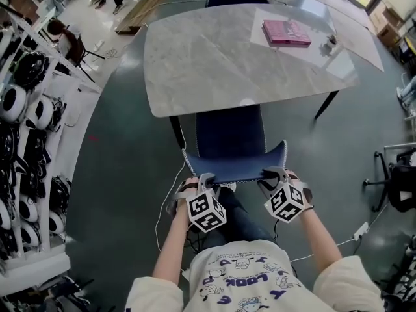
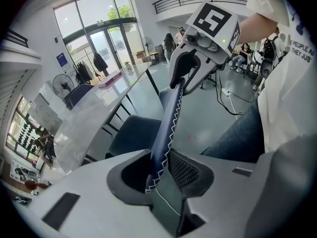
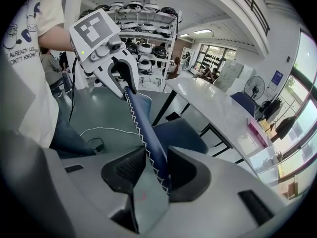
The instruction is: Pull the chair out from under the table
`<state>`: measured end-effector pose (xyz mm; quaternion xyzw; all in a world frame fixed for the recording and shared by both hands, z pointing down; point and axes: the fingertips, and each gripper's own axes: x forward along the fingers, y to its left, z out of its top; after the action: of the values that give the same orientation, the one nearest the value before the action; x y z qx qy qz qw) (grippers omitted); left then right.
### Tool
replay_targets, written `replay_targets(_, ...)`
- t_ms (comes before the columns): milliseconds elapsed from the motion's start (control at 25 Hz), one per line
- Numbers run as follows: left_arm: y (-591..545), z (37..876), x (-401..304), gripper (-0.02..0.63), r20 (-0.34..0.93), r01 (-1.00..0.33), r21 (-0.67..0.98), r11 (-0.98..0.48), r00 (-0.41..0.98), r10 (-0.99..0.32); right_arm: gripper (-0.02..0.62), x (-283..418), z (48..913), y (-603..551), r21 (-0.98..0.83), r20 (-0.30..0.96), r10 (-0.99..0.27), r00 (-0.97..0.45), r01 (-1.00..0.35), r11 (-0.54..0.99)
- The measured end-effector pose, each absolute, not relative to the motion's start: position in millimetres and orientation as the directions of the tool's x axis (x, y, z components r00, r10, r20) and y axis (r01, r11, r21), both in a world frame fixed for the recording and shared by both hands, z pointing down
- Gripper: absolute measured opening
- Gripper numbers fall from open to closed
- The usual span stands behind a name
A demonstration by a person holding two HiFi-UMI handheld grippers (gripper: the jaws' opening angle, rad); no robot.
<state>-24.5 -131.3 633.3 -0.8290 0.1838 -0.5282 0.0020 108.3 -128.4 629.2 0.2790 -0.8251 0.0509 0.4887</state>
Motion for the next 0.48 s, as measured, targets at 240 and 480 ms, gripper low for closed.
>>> replay_targets(240, -102, 635, -28, 0.123, 0.876, -0.306, -0.195, -0.932, 0.374, -0.306, 0.144, 105, 631, -100, 0.184, 0.835, -0.406, -0.371, -0.506, 0.842)
replay_targets(480, -76, 632, -31, 0.121, 0.882, -0.293, -0.2, -0.935, 0.363, -0.302, 0.144, 102, 629, -73, 0.177, 0.841, -0.398, -0.368, -0.508, 0.843)
